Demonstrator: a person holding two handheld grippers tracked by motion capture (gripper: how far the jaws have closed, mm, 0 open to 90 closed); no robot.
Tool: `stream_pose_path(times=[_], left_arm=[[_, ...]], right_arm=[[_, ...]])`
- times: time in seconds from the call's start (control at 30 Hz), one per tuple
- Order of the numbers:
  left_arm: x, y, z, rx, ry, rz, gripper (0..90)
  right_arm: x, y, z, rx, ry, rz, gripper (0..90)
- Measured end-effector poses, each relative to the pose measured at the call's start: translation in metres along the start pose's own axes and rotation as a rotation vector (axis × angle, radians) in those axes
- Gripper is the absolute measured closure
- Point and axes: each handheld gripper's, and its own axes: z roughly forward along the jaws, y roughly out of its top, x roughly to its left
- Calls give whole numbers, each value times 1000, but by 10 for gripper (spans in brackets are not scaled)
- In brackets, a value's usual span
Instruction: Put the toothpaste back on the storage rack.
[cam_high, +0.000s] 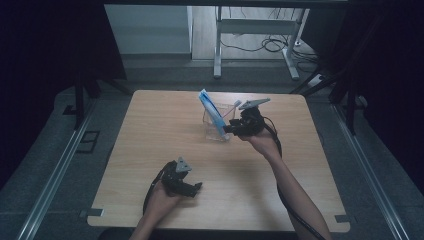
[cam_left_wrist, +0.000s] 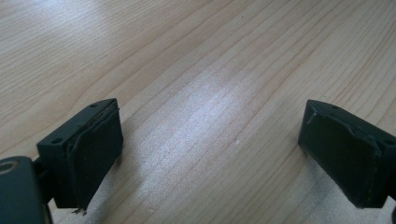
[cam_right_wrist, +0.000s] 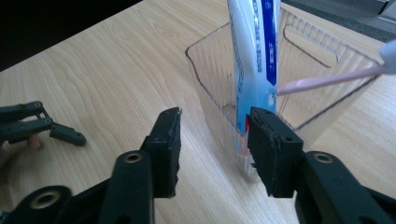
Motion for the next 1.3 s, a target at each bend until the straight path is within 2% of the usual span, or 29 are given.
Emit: stream_pose_path(times=[0.17,0.4,0.7,0.93,1.13,1.3], left_arm=[[0,0,0,0,0,0,64],[0,0,0,0,0,0,64],[0,0,0,-1,1,-1,64],[0,0,0,-2,1,-1,64],[0,0,0,-2,2,2,64],[0,0,0,-2,2,-1,64]], right_arm=[[0,-9,-2,-2,0,6,492],[2,-20,-8,-4,-19,-13,457],[5,-30,-17,-21,-31,-24,368],[12,-36,-25,-22,-49,-58,292],[21,-41,-29,-1,-61,-103,253],[28,-48,-32,10,-63,-122,213]])
